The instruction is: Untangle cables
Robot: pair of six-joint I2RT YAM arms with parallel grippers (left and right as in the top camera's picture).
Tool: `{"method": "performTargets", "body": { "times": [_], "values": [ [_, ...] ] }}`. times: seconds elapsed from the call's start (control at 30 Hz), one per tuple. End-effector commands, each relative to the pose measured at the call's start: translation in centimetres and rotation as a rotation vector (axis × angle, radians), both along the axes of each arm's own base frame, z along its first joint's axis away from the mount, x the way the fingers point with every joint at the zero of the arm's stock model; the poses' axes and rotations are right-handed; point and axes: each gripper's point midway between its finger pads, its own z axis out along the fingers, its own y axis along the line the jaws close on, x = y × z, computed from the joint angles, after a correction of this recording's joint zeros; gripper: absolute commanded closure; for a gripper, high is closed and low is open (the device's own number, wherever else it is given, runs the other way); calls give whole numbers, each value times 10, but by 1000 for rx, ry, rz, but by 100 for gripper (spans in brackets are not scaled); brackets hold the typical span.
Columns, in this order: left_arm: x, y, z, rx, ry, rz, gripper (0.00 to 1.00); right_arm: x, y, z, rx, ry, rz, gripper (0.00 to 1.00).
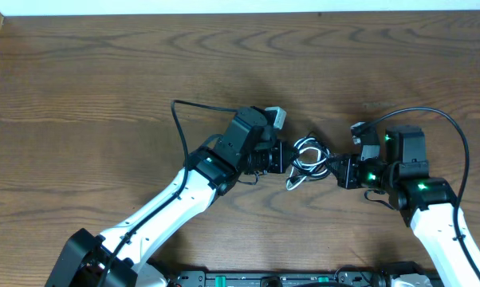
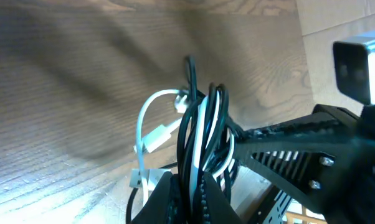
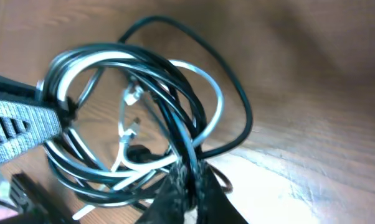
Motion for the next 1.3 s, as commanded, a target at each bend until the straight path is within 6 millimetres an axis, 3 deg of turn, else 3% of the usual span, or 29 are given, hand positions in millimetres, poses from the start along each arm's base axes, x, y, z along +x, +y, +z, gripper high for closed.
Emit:
{"method": "performTargets", "body": {
  "times": [0.0,0.1,0.23,0.33,0.43,0.53,0.63,0.73,1.03,1.17,1.27],
  "values": [
    [-1,-4,8,-12,-24,-35,93,4,-19,-9,-114,18,-71,99],
    [-3,8,-5,63,-31,-46,92,-6,-66,-32,-360,102,-226,99],
    [-3,35,-28,211,-18,-17,92,-29,-130,-42,-630,212,-514,99],
    [-2,52,-37,287,-16,4,93,-37,-146,-41,-696,236,-595,99],
    [-2,49,-31,261,-29,-5,93,-27,-126,-42,-578,222,-555,88],
    [-5,33,-11,156,-57,-61,93,-11,-69,-35,-312,179,-344,68],
    [-7,23,2,90,-81,-94,93,-5,-9,-8,-48,64,-43,62],
    [-12,15,10,42,-84,-133,93,-7,19,14,99,-5,95,59],
    [-32,-10,24,-36,-97,-219,92,-13,27,17,122,-6,139,58],
    [-36,-19,30,-60,-116,-237,92,-15,26,10,82,4,135,74],
    [-38,-22,34,-80,-121,-250,92,-15,11,-5,-22,38,77,83]
  ]
}}
